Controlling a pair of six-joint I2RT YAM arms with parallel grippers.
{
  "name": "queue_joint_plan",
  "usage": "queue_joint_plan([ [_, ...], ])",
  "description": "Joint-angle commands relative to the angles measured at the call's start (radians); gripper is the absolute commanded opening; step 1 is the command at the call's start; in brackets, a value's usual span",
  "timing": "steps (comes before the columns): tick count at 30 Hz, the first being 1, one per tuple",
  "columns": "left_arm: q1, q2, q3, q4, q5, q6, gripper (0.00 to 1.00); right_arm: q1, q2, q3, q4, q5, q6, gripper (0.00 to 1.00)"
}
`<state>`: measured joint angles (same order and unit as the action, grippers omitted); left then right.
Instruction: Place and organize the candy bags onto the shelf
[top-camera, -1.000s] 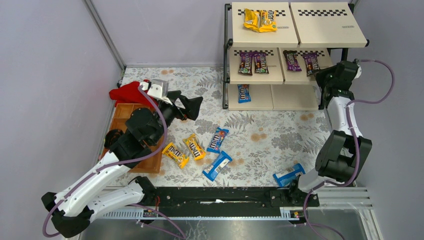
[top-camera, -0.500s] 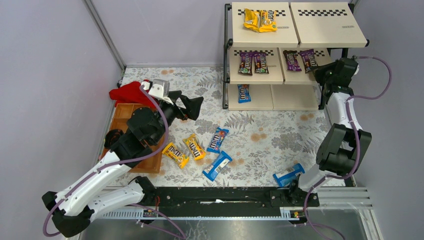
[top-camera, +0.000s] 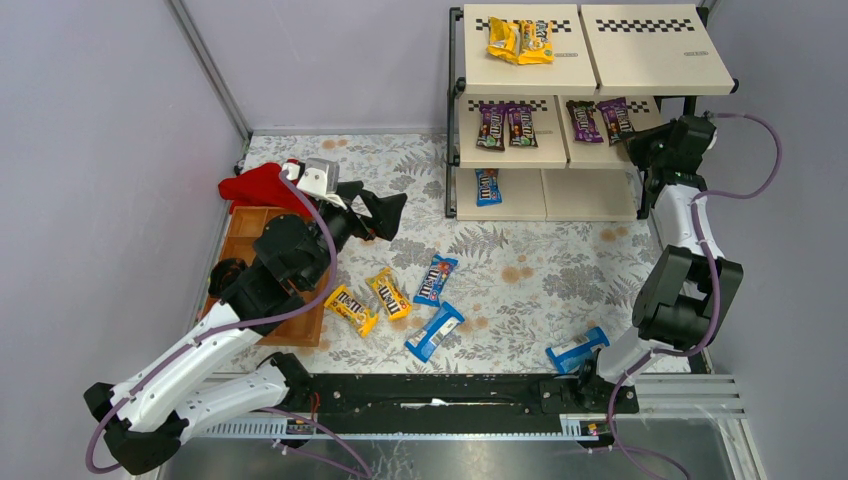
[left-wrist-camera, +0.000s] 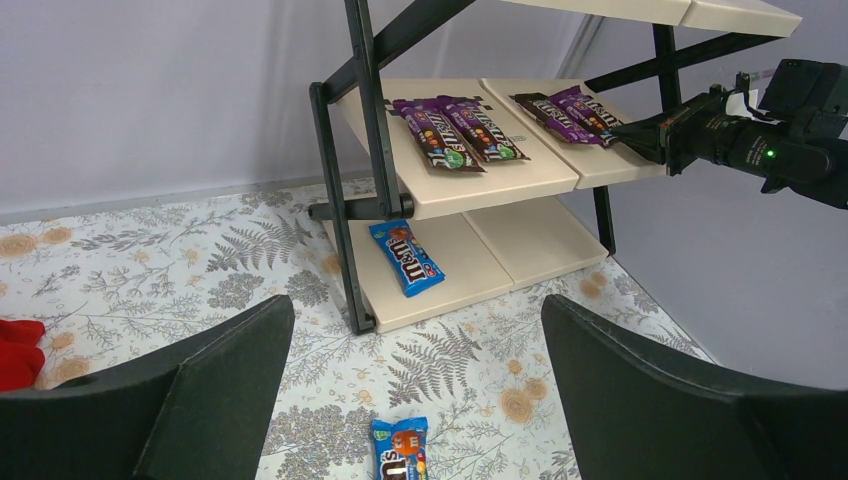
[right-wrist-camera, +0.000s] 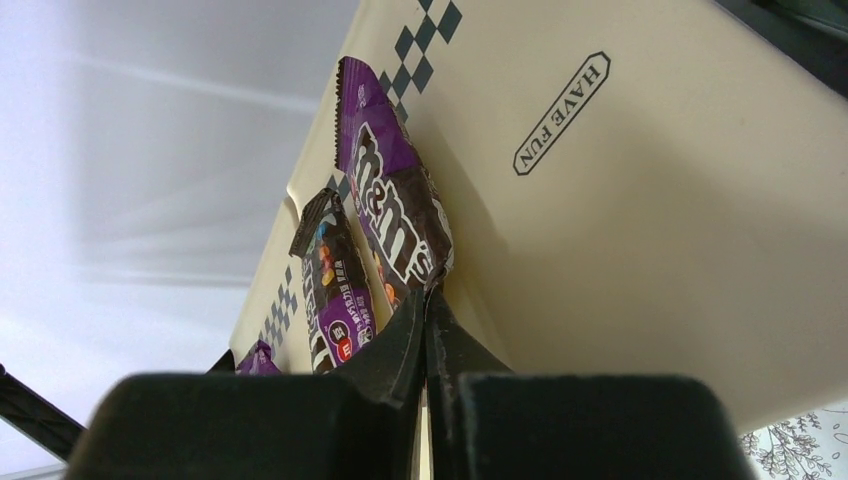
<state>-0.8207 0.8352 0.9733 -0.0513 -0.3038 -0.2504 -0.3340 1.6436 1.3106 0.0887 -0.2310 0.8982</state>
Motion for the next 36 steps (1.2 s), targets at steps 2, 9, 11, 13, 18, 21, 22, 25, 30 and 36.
queue_joint_plan([
  [2,-0.001,0.001,0.013,0.043,0.001,0.014,0.99,0.007,-0.010,0.033,0.014,-0.015,-0.017,0.13],
  [9,-0.001,-0.005,0.015,0.042,0.004,0.013,0.99,0.007,-0.053,0.033,-0.062,0.025,-0.063,0.34],
  [11,-0.001,-0.006,0.015,0.042,0.008,0.012,0.99,0.007,-0.078,0.034,-0.112,0.039,-0.080,0.42],
  [13,-0.001,-0.008,0.015,0.042,0.009,0.011,0.99,0.007,-0.107,0.034,-0.176,0.048,-0.108,0.49],
  [18,-0.001,-0.016,0.017,0.040,0.010,0.015,0.99,0.007,-0.222,0.015,-0.306,0.055,-0.218,0.61],
  [21,0.000,-0.018,0.022,0.033,-0.003,0.020,0.99,0.015,-0.305,-0.048,-0.358,0.019,-0.280,0.61],
  [22,0.000,-0.019,0.022,0.033,-0.004,0.022,0.99,0.028,-0.332,-0.076,-0.373,0.015,-0.304,0.62],
  [25,0.004,-0.020,0.026,0.028,-0.011,0.029,0.99,0.129,-0.401,-0.136,-0.435,0.047,-0.405,0.66],
  [30,0.017,-0.007,0.030,0.019,-0.015,0.033,0.99,0.398,-0.455,-0.226,-0.512,0.100,-0.488,0.68],
  [36,0.047,0.002,0.046,0.001,0.012,0.025,0.99,0.691,-0.420,-0.401,-0.413,0.025,-0.439,0.68],
])
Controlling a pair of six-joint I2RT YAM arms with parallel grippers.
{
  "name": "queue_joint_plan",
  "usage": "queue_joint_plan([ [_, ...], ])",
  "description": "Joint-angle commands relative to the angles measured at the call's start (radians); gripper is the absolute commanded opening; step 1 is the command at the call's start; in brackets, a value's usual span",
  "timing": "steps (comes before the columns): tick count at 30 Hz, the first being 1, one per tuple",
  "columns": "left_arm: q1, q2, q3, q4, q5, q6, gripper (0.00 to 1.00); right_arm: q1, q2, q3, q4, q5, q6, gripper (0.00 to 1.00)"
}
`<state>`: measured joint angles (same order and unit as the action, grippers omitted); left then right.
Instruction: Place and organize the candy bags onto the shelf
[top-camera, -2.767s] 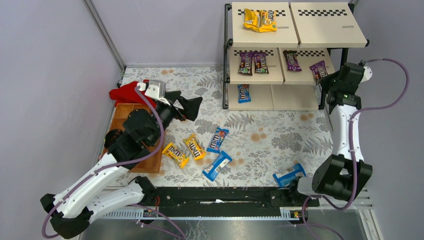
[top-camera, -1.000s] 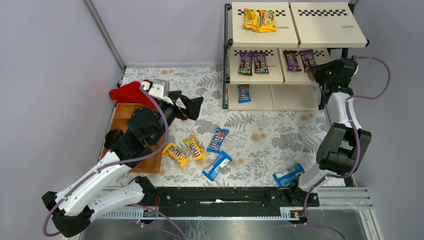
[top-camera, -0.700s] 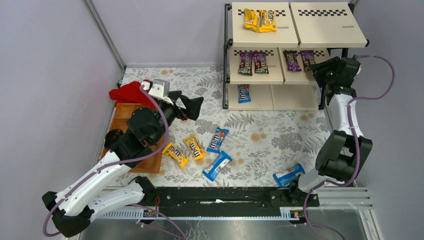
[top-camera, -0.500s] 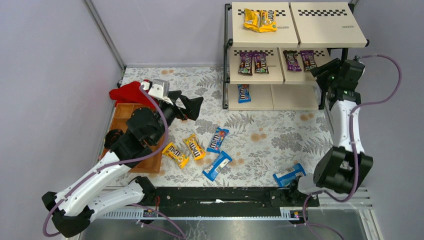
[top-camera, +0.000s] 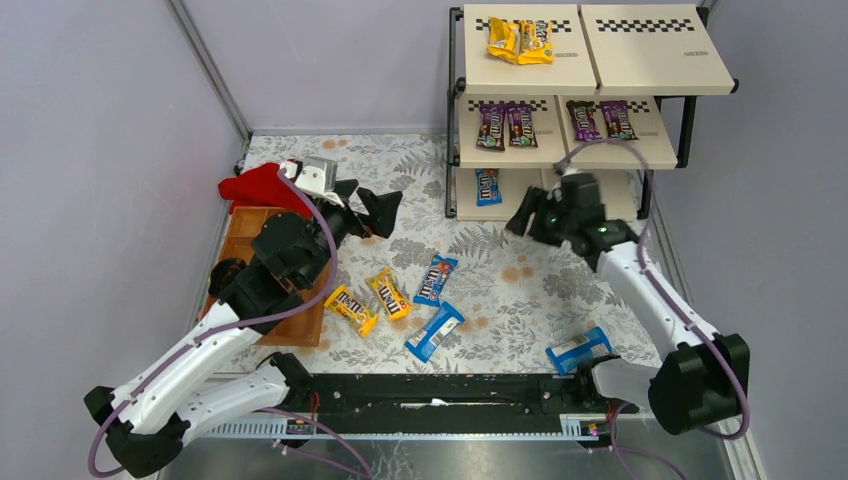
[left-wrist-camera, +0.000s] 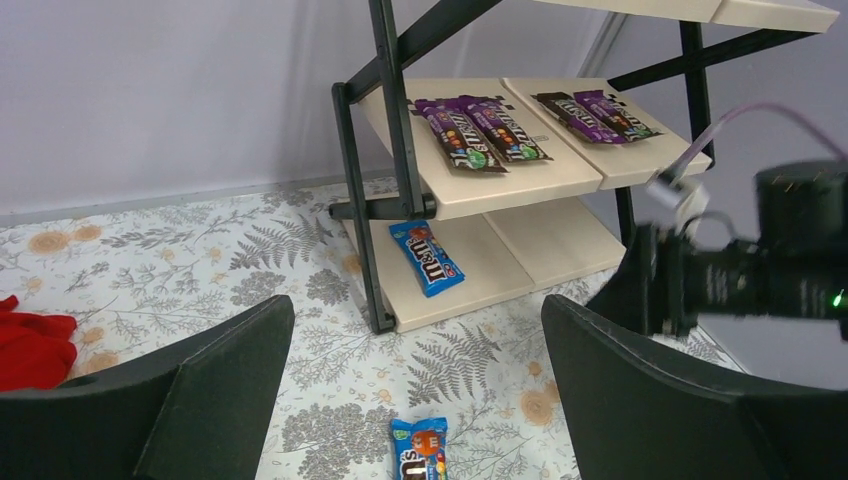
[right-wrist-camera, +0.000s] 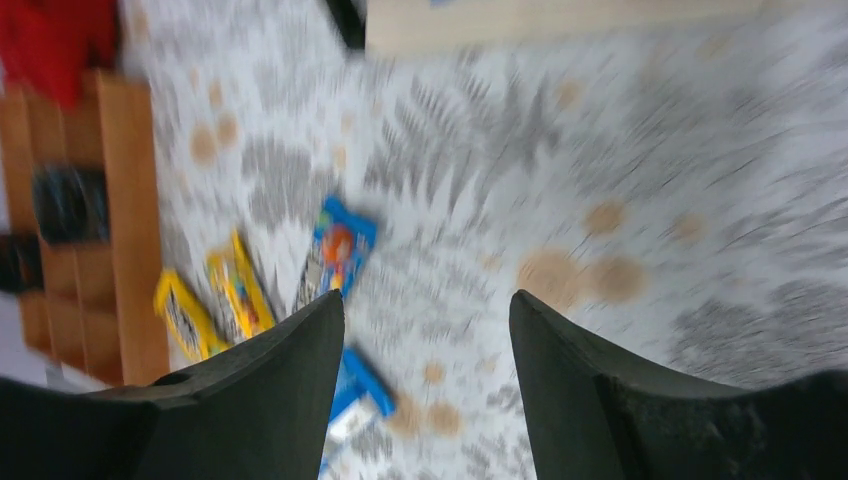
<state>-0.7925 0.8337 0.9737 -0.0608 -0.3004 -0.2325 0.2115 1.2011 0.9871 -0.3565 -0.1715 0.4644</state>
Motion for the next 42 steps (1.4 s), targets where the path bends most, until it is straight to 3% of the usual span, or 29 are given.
queue_joint_plan([
  [1,0.024,0.003,0.046,0.011,0.014,0.004,0.99,0.198,0.043,-0.096,0.059,-0.035,0.004,0.68],
  [6,0.036,0.007,0.051,0.005,0.023,0.007,0.99,0.401,0.214,-0.122,0.217,-0.056,0.069,0.68],
  [11,0.043,0.018,0.054,0.002,0.022,0.008,0.99,0.556,0.348,-0.011,0.225,0.002,0.067,0.68],
  [14,0.047,0.023,0.059,-0.004,0.023,0.011,0.99,0.615,0.419,0.034,0.299,-0.068,0.114,0.67],
  [24,0.056,0.021,0.057,-0.003,0.028,0.009,0.99,0.683,0.690,0.209,0.364,-0.033,0.194,0.40],
  [30,0.058,0.020,0.059,-0.004,0.038,0.005,0.99,0.684,0.710,0.183,0.273,0.028,0.203,0.29],
  [37,0.056,0.019,0.062,-0.006,0.051,0.000,0.99,0.682,0.603,0.058,0.165,0.226,0.211,0.31],
  [42,0.056,0.017,0.063,-0.008,0.064,-0.007,0.99,0.615,0.495,0.009,0.060,0.344,0.177,0.37],
])
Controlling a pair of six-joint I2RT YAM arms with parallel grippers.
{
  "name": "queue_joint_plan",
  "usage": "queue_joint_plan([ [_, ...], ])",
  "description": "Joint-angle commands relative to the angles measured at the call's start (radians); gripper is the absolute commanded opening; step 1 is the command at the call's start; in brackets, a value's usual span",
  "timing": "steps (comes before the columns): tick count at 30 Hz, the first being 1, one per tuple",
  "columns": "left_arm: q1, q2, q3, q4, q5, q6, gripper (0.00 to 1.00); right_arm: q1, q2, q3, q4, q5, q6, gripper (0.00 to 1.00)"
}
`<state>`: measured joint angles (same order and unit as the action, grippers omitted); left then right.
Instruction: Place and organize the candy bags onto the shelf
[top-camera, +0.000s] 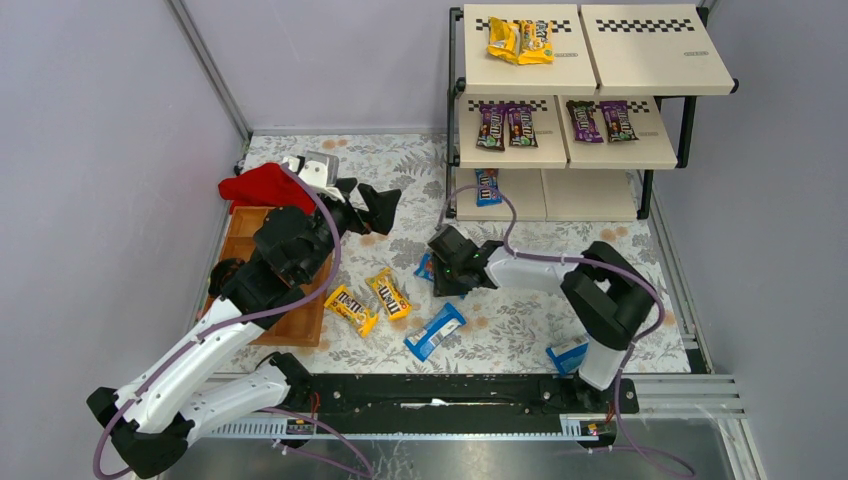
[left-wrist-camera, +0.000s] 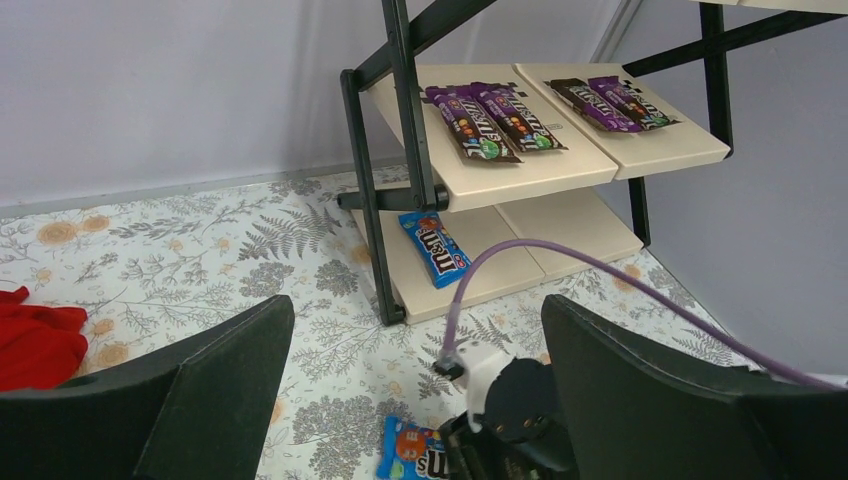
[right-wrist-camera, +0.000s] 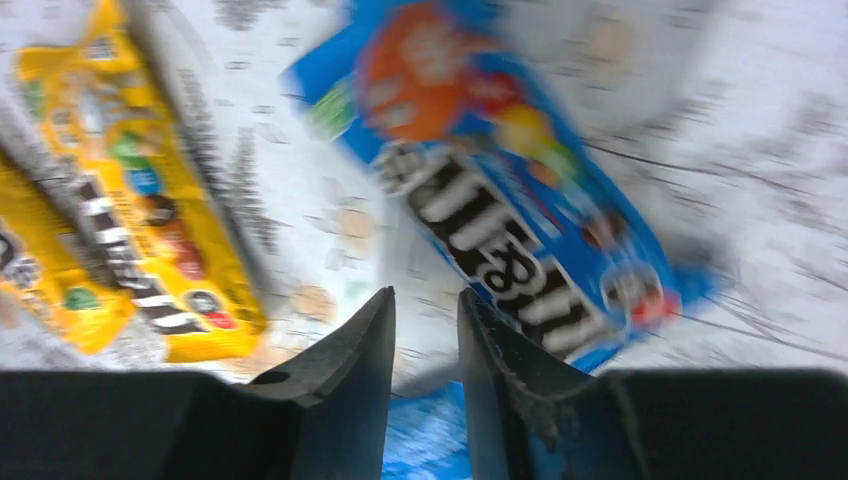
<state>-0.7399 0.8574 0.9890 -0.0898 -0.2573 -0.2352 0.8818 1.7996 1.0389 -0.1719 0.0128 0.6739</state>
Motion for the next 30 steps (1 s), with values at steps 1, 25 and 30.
queue_joint_plan([
  [1,0.004,-0.006,0.048,0.022,0.023,-0.005,0.99,-0.070,-0.127,-0.052,-0.127,0.158,-0.044,0.39],
  [25,0.011,0.081,0.048,0.009,0.038,-0.068,0.99,-0.384,-0.275,-0.234,0.186,-0.346,-0.084,0.80],
  [30,0.012,0.151,0.030,-0.078,0.108,-0.209,0.99,-0.385,-0.284,-0.252,0.196,-0.367,-0.095,0.80],
])
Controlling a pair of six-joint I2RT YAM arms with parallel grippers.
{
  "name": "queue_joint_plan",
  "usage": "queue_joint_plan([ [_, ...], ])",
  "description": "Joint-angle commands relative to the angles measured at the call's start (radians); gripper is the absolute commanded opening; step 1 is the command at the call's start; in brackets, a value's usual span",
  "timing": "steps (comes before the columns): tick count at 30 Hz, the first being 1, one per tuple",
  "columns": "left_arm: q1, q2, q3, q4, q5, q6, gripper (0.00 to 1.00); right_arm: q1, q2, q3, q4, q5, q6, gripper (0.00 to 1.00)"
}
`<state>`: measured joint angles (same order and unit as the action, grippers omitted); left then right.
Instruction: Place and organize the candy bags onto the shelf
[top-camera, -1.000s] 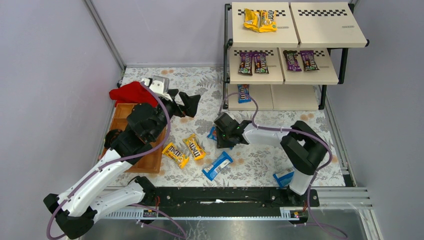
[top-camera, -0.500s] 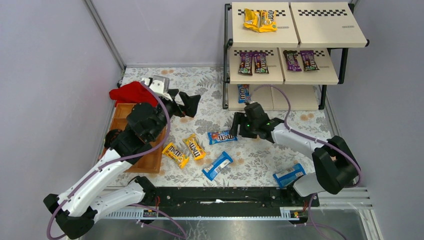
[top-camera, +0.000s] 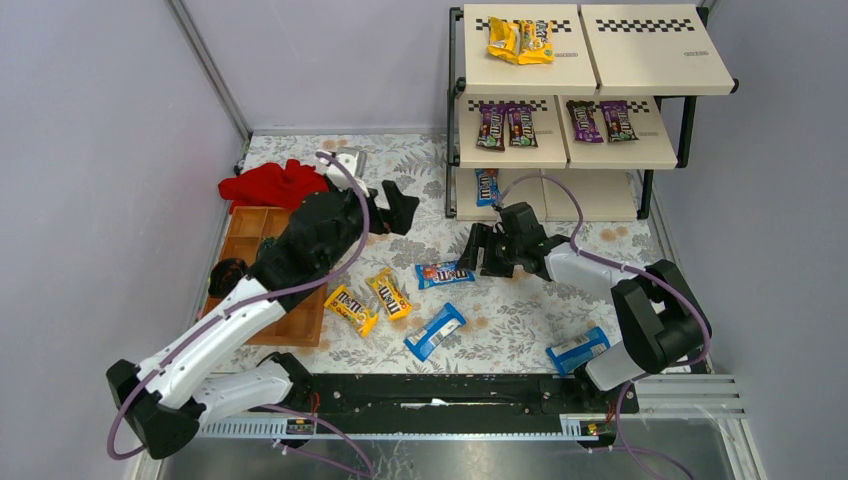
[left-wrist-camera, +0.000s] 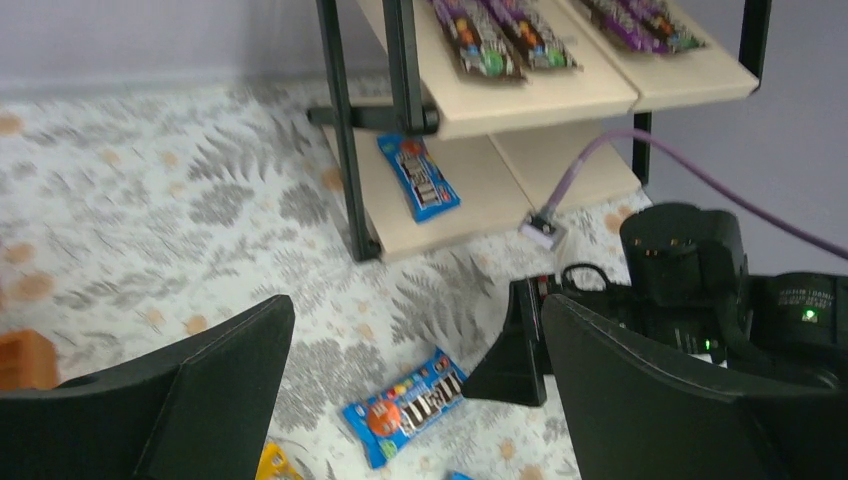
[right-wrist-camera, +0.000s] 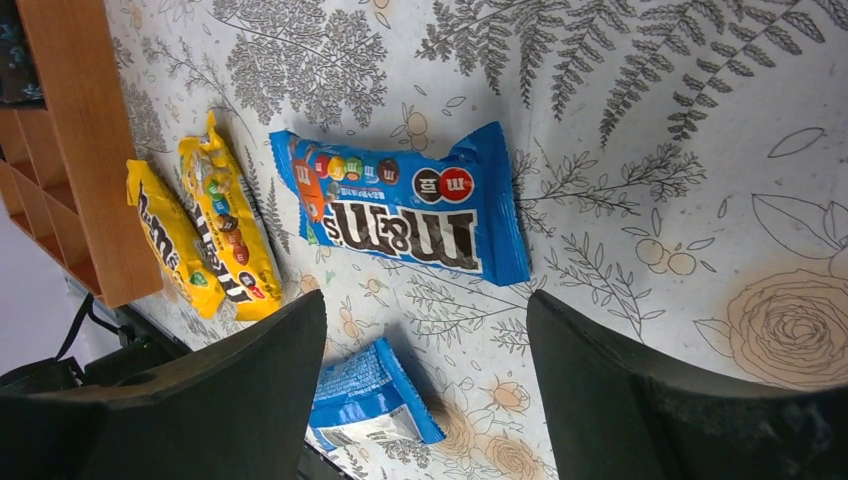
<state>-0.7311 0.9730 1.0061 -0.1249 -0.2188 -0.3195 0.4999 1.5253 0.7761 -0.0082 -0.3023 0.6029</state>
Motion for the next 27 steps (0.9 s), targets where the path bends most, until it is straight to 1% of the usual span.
queue_joint_plan([
  [1,0.003,0.042,-0.006,-0.066,0.094,-0.161,0.99,-0.002,-0.012,0.003,0.033,-0.070,-0.030,0.80],
  [4,0.002,0.042,-0.093,-0.106,0.202,-0.249,0.98,-0.001,0.007,0.003,0.017,-0.175,-0.061,0.80],
  [5,0.002,0.038,-0.133,-0.113,0.255,-0.272,0.96,-0.002,0.019,0.002,-0.001,-0.215,-0.073,0.79],
  [8,0.002,0.027,-0.189,-0.173,0.379,-0.351,0.94,-0.002,0.034,-0.015,-0.034,-0.283,-0.101,0.79],
  [10,0.003,0.024,-0.222,-0.207,0.460,-0.430,0.91,-0.003,0.045,-0.028,-0.034,-0.335,-0.118,0.78],
  [13,0.000,0.005,-0.307,-0.176,0.584,-0.519,0.87,-0.003,0.078,-0.050,-0.001,-0.427,-0.132,0.78],
  [16,-0.016,-0.001,-0.385,-0.156,0.612,-0.557,0.86,-0.001,0.132,-0.050,0.001,-0.481,-0.143,0.76],
  [19,-0.059,0.034,-0.428,-0.155,0.617,-0.577,0.82,0.005,0.188,-0.038,0.039,-0.516,-0.148,0.74],
  [24,-0.152,0.071,-0.455,-0.139,0.571,-0.600,0.77,0.052,0.264,-0.020,0.056,-0.551,-0.152,0.71],
  [27,-0.175,0.097,-0.486,-0.128,0.543,-0.595,0.72,0.067,0.288,-0.028,0.072,-0.552,-0.147,0.71],
])
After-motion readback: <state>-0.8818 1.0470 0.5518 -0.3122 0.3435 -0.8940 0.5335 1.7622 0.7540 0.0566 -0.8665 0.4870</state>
